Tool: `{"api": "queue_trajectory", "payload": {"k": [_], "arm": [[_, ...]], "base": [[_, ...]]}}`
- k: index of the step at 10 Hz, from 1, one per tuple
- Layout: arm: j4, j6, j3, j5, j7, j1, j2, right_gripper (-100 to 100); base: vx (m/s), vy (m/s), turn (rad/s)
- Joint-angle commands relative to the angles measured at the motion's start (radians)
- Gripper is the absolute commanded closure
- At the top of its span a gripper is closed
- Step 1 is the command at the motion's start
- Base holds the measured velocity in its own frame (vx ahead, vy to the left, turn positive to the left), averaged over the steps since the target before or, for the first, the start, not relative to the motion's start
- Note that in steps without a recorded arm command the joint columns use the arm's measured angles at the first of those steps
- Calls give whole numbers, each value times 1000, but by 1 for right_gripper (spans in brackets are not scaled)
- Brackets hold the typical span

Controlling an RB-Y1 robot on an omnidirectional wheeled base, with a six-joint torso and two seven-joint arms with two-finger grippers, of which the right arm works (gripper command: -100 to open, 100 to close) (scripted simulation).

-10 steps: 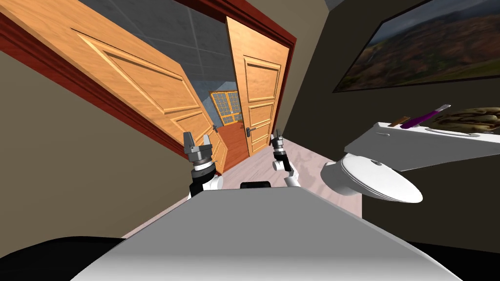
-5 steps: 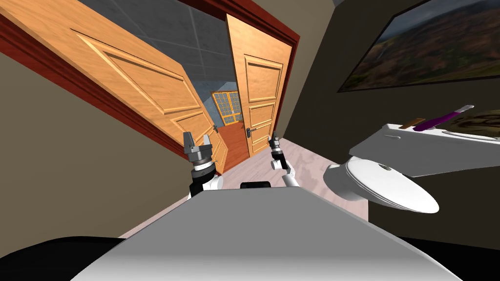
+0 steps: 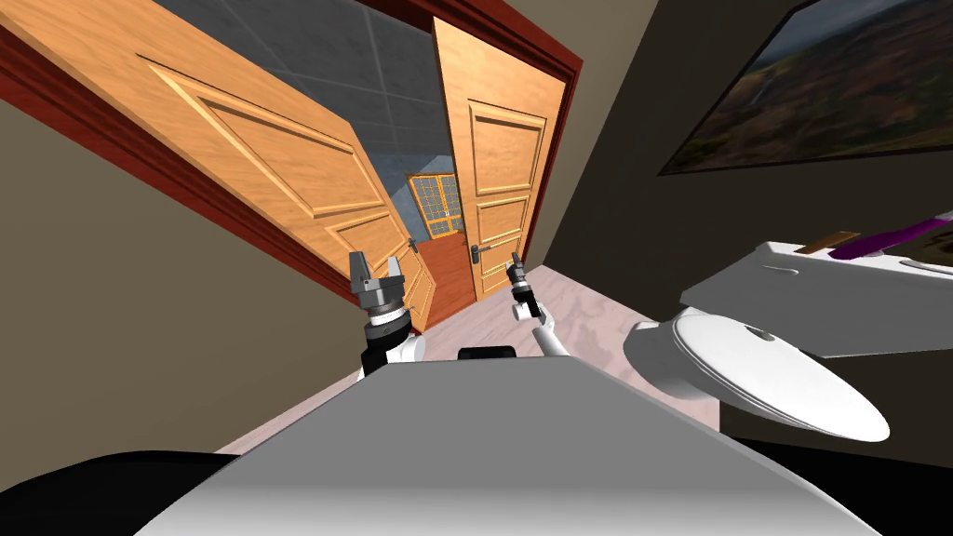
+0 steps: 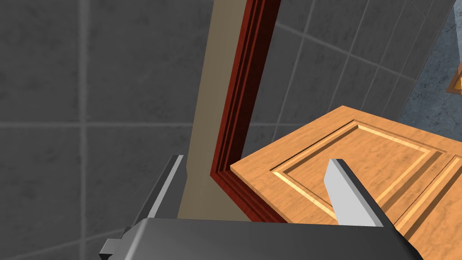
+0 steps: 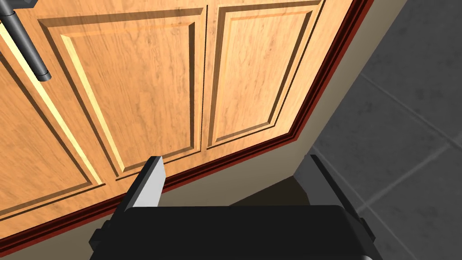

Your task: Push the door open

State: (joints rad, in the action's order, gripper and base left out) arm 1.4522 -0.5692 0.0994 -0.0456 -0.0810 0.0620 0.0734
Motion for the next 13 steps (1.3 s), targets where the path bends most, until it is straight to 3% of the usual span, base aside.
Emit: {"api": "queue_trajectory", "payload": {"k": [1,2,4,5,6,7,10,11,13], "arm": [[-50,8,6,4,-13,32,6,-100],[-68,8,6,4,-13,32,6,-100],[-143,15,14,11,-24,80,6,-100],[-154,15,14,11,-24,80,6,-100],[-179,18,18,14,-30,104,6,-100],[-196,18,18,14,-30,104,6,-100],[-278,24,26,20,-40,151,6,-100],[-280,24,26,20,-40,151,6,-100],[-346,30,33,26,-50,196,5,-100]], "base": [[78,-62,89],[53,-44,31],[66,-41,67],[57,-37,44],[45,-38,53],[36,-34,33],[44,-32,50],[36,-33,32],[59,-47,71]]}}
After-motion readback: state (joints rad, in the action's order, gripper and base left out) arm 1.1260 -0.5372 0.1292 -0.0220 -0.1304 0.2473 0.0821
